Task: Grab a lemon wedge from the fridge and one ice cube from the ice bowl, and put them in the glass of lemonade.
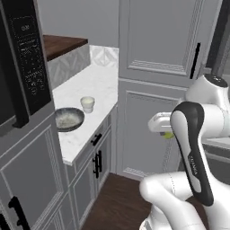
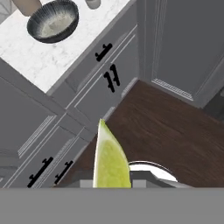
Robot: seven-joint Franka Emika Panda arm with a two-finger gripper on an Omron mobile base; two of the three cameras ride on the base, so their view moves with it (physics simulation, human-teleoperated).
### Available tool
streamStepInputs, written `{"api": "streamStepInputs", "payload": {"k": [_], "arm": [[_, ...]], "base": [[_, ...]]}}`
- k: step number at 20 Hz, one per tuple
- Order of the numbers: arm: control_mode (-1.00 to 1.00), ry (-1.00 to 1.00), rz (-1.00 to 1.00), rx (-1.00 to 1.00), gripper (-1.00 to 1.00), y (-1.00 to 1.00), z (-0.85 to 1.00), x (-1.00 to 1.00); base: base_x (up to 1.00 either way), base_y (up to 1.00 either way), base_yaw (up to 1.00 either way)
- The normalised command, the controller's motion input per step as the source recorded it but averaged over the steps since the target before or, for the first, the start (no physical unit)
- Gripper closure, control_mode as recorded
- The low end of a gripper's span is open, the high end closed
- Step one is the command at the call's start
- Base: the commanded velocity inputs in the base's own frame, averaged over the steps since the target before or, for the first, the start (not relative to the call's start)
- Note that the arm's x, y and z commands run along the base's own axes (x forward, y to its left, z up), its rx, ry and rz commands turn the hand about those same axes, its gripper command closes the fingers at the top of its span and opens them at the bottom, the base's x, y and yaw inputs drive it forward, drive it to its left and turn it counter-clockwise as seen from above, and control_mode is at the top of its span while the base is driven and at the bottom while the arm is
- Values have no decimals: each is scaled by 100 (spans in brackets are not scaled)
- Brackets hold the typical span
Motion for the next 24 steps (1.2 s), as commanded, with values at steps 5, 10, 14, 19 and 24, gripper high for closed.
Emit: {"api": "streamStepInputs", "payload": {"k": [5, 10, 14, 19, 24], "arm": [[100, 0, 0, 0, 100, 0, 0, 0], [100, 0, 0, 0, 100, 0, 0, 0], [100, 0, 0, 0, 100, 0, 0, 0], [100, 0, 0, 0, 100, 0, 0, 0], [100, 0, 0, 0, 100, 0, 0, 0]], "base": [[95, 0, 12], [74, 11, 14], [69, 10, 28], [63, 18, 30], [96, 22, 20]]}}
